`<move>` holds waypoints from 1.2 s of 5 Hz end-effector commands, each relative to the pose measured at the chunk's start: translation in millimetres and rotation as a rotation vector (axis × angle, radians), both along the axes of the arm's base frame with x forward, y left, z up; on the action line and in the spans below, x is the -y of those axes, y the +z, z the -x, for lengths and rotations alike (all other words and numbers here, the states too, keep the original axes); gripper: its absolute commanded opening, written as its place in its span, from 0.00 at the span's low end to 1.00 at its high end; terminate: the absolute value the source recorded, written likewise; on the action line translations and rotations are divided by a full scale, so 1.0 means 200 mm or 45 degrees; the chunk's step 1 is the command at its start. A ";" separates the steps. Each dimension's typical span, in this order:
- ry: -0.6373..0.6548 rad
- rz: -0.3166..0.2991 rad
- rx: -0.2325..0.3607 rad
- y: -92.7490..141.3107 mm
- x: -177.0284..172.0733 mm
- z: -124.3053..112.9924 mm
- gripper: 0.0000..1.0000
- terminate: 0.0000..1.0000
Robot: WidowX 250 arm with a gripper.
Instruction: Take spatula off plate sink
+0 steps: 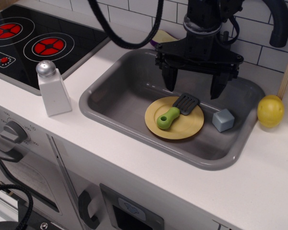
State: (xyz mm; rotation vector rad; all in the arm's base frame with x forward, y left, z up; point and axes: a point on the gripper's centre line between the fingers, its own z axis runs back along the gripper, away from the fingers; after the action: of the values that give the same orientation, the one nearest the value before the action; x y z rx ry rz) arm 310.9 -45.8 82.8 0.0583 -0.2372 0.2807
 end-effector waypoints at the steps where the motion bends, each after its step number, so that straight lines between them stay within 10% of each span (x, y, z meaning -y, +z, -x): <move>1: 0.000 0.000 0.000 0.00 0.00 0.00 1.00 0.00; 3: -0.268 -0.029 -0.139 -0.11 -0.13 -0.07 1.00 0.00; 6: -0.422 0.097 -0.152 -0.29 -0.26 -0.08 1.00 0.00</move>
State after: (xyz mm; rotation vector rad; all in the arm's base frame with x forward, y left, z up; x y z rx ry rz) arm 323.1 5.0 18.5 -0.0477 -0.0919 -0.0396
